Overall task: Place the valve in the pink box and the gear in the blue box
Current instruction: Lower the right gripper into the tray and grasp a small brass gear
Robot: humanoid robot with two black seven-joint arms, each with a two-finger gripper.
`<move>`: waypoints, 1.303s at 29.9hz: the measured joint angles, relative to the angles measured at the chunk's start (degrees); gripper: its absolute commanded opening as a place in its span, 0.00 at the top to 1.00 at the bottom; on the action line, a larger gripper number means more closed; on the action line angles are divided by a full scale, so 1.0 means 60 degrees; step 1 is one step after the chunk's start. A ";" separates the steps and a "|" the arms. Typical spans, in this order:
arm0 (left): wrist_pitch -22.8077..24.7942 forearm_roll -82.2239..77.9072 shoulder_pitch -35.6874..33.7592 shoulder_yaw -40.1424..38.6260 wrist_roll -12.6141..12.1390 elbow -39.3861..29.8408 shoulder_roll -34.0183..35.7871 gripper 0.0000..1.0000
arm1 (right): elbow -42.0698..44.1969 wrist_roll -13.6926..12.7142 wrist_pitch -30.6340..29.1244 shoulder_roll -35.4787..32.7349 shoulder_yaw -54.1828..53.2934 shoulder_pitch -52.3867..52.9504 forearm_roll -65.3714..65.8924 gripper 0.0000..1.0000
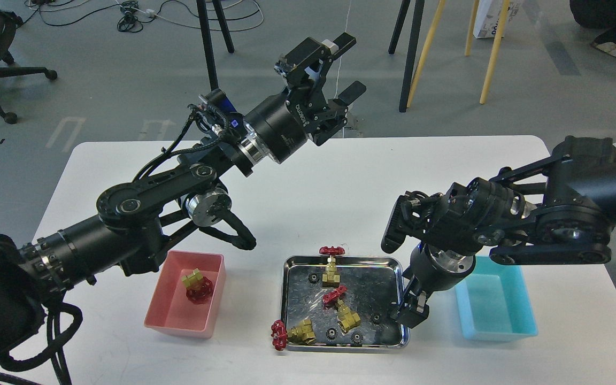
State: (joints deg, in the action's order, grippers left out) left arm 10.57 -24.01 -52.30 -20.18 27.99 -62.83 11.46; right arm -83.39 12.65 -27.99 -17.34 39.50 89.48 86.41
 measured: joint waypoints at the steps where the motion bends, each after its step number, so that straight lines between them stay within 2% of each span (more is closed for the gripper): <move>1: -0.0004 -0.0019 0.0006 -0.0010 0.0000 0.0018 -0.0021 0.13 | 0.0021 0.0000 0.0000 0.0195 0.0110 -0.0018 0.0008 0.34; 15: 0.0097 -0.0042 0.0177 -0.0073 0.0000 0.0028 -0.0029 0.12 | 0.1716 -0.0142 0.0000 0.2762 0.0651 -0.0509 0.0070 0.40; 39: 0.0330 -0.0039 0.0206 -0.0080 0.0001 0.0028 0.0043 0.11 | 0.2192 -0.0134 -0.0002 0.2890 0.1120 -0.0813 0.0178 0.44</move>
State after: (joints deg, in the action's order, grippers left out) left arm 12.56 -24.24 -51.07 -20.66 28.00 -62.66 11.72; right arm -70.24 11.85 -28.00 0.00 46.22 84.60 87.48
